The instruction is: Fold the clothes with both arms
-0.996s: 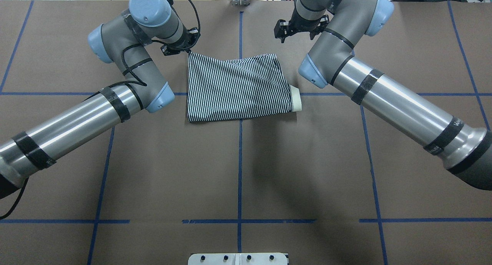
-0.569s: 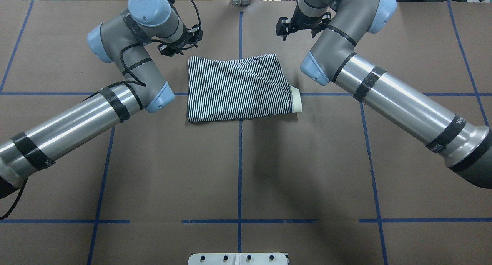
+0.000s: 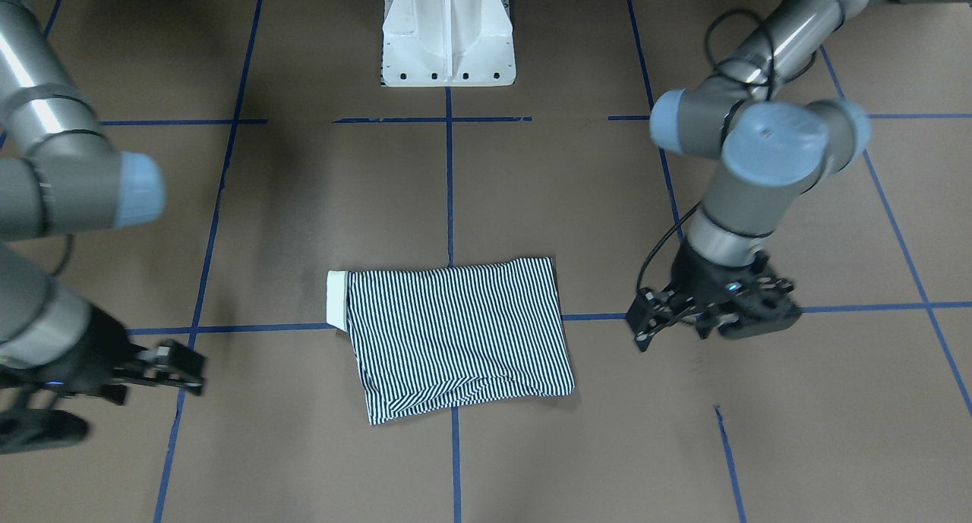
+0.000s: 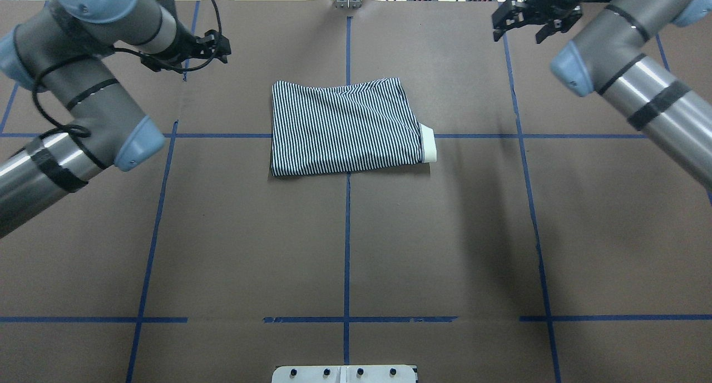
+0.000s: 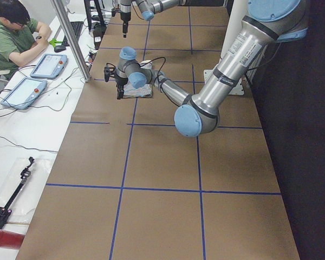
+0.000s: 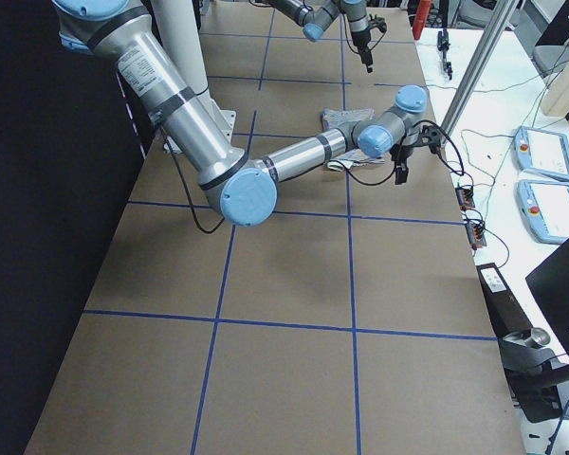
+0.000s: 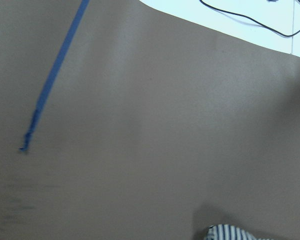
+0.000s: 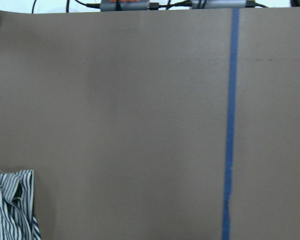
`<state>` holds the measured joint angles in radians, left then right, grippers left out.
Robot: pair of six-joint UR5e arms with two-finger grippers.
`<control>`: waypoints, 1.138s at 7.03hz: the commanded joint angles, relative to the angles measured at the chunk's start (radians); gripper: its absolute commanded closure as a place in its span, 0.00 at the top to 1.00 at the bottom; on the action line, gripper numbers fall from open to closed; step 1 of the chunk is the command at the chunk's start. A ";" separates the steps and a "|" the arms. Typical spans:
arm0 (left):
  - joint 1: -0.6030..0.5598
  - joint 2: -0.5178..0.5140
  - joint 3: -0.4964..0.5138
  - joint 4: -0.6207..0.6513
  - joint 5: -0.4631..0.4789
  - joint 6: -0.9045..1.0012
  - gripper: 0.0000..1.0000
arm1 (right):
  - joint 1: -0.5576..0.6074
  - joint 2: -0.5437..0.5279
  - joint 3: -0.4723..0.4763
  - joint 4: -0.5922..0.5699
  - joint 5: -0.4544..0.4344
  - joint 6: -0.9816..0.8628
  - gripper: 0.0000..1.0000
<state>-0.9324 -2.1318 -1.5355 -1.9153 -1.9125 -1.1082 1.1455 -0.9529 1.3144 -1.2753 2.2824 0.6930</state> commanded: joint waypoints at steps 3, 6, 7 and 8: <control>-0.253 0.258 -0.155 0.078 -0.165 0.520 1.00 | 0.290 -0.308 0.052 -0.048 0.121 -0.584 1.00; -0.412 0.386 -0.150 0.091 -0.180 0.937 1.00 | 0.437 -0.380 0.146 -0.357 0.103 -0.913 1.00; -0.458 0.436 -0.147 0.091 -0.184 1.062 1.00 | 0.485 -0.407 0.204 -0.501 0.086 -0.994 1.00; -0.486 0.478 -0.152 0.091 -0.254 1.159 1.00 | 0.505 -0.470 0.285 -0.542 0.075 -1.000 1.00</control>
<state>-1.3761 -1.7072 -1.6856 -1.8245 -2.1126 -0.0817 1.6123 -1.3643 1.5144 -1.7228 2.3724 -0.2590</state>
